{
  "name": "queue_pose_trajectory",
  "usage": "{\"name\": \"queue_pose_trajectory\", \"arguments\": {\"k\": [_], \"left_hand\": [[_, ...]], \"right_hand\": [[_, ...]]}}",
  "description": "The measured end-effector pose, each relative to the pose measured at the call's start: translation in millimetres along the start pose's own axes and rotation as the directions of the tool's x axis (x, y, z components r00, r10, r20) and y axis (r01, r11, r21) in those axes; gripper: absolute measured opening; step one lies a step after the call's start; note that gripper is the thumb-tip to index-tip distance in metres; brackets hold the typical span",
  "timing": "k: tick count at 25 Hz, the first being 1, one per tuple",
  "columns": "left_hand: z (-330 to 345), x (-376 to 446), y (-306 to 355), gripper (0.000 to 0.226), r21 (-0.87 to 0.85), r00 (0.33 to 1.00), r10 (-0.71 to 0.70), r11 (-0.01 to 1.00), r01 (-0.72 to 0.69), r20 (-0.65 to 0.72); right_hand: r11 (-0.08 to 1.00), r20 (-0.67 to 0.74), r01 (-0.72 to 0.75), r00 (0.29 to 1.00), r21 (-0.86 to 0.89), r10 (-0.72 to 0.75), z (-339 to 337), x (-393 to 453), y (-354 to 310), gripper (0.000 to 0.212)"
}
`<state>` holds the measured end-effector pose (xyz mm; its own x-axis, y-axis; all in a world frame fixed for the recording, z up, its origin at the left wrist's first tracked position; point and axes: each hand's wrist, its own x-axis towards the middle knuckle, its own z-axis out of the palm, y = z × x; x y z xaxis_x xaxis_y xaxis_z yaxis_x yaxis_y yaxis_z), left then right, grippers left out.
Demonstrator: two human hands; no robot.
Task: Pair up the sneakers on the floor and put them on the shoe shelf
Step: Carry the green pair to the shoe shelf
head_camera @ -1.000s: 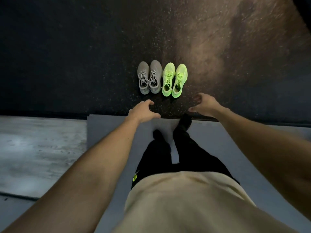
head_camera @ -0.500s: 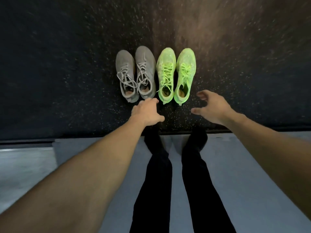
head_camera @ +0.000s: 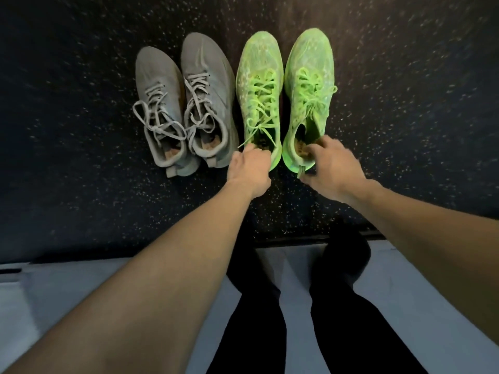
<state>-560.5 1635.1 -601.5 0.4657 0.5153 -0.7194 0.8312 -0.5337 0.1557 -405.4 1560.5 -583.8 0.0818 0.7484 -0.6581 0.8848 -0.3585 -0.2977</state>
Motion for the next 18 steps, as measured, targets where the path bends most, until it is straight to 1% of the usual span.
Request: {"name": "queue_pose_trajectory", "arguments": {"k": [1, 2, 3, 4, 5, 7, 9, 11, 13, 16, 18], "left_hand": [[7.6, 7.1, -1.5, 0.025, 0.011, 1.0, -0.003, 1.0, 0.003, -0.029], [14.5, 13.0, -2.9, 0.022, 0.002, 0.998, -0.01, 1.0, 0.01, -0.06], [19.9, 17.0, -3.8, 0.02, -0.005, 0.996, -0.018, 1.0, 0.017, -0.086], [24.3, 19.0, -4.5, 0.018, -0.006, 0.993, -0.021, 1.0, 0.02, -0.112], [27.1, 19.3, -5.6, 0.014, -0.006, 0.99, -0.022, 1.0, 0.021, -0.139], [27.5, 16.5, -8.3, 0.008, 0.005, 0.986, -0.016, 1.0, 0.017, -0.164], [22.2, 5.5, -7.3, 0.015, 0.023, 0.99, -0.009, 1.0, 0.012, -0.14], [11.2, -16.2, -1.9, 0.014, 0.035, 0.993, 0.003, 0.999, 0.001, -0.117], [-6.1, -44.8, 6.2, 0.008, 0.063, 0.992, 0.017, 0.998, -0.009, -0.122], [-40.6, -88.8, 17.9, 0.01, 0.074, 0.994, 0.022, 0.997, -0.014, -0.107], [-76.3, -126.5, 29.1, 0.012, 0.082, 0.995, 0.026, 0.997, -0.017, -0.1]], "right_hand": [[0.997, -0.028, 0.043, 0.999, -0.071, -0.045, 9.3, 9.6, -0.1, 0.05], [0.99, -0.024, 0.068, 0.997, -0.125, -0.072, 17.0, 17.2, -0.7, 0.048], [0.988, -0.003, 0.062, 0.998, -0.14, -0.063, 23.3, 23.5, -2.0, 0.046], [0.992, 0.015, 0.029, 1.0, -0.12, -0.027, 28.6, 27.6, -3.9, 0.042], [0.997, 0.003, -0.011, 1.0, -0.071, 0.011, 32.6, 29.7, -6.5, 0.035], [0.998, -0.072, -0.058, 0.996, 0.024, 0.06, 38.3, 29.9, -10.4, 0.014], [0.996, -0.102, -0.061, 0.993, 0.071, 0.068, 35.0, 21.1, -14.7, 0.006], [0.994, -0.082, -0.06, 0.994, 0.088, 0.067, 20.9, 1.6, -21.8, 0.006], [0.993, -0.065, -0.072, 0.995, 0.091, 0.078, 0.3, -26.2, -31.9, 0.011], [0.993, -0.064, -0.075, 0.995, 0.09, 0.081, -36.9, -72.8, -49.4, 0.015], [0.991, -0.062, -0.078, 0.995, 0.106, 0.084, -72.3, -109.6, -63.2, 0.016]]}}
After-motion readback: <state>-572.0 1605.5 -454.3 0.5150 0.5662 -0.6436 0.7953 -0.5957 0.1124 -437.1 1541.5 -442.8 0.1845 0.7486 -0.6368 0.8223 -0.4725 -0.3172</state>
